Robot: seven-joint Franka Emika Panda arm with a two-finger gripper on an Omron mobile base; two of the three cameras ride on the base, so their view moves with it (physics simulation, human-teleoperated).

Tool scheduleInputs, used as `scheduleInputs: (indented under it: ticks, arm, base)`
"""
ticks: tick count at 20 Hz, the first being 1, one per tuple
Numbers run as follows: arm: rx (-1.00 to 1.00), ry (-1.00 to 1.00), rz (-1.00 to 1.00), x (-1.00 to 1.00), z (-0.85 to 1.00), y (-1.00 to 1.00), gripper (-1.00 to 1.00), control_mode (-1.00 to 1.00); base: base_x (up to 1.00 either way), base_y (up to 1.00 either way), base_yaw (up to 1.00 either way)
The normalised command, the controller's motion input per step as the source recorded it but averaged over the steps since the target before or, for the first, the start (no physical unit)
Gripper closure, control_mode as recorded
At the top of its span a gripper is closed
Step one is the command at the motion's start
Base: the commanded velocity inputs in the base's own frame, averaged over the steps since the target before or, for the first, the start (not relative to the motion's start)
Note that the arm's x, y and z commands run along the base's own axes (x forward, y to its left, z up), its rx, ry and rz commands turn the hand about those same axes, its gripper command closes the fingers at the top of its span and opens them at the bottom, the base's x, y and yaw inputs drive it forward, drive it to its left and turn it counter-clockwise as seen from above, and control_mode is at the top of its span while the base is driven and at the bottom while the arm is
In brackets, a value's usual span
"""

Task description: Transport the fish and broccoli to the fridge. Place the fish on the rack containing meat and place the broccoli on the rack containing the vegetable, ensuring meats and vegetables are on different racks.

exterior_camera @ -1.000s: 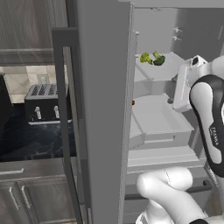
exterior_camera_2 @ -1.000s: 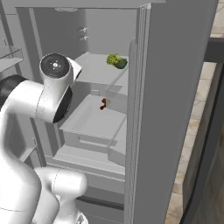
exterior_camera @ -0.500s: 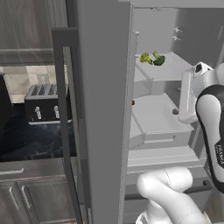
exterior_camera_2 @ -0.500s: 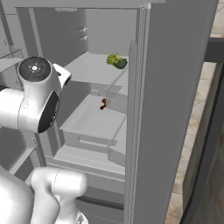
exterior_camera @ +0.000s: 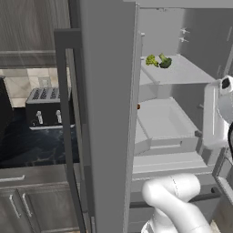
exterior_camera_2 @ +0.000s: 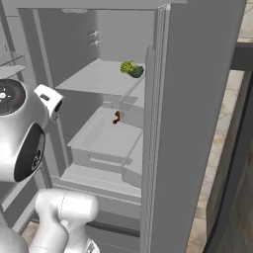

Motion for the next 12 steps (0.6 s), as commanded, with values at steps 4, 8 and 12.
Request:
scheduleInputs:
  ticks: [4, 8, 12]
  arm:
    - [-0.01, 0.00, 0.00, -0.45, 0.00, 0.00, -1.00, 1.00]
    - [0.00, 0.00, 0.00, 0.00, 0.00, 0.00, -1.00, 1.00]
    - [0.00, 0.00, 0.00, 0.00, 0.00, 0.00, -1.00, 1.00]
  base:
    - [-0.50, 0.12, 0.00]
    - [-1.00, 0.14, 0.00]
    - [-1.00, 0.12, 0.00]
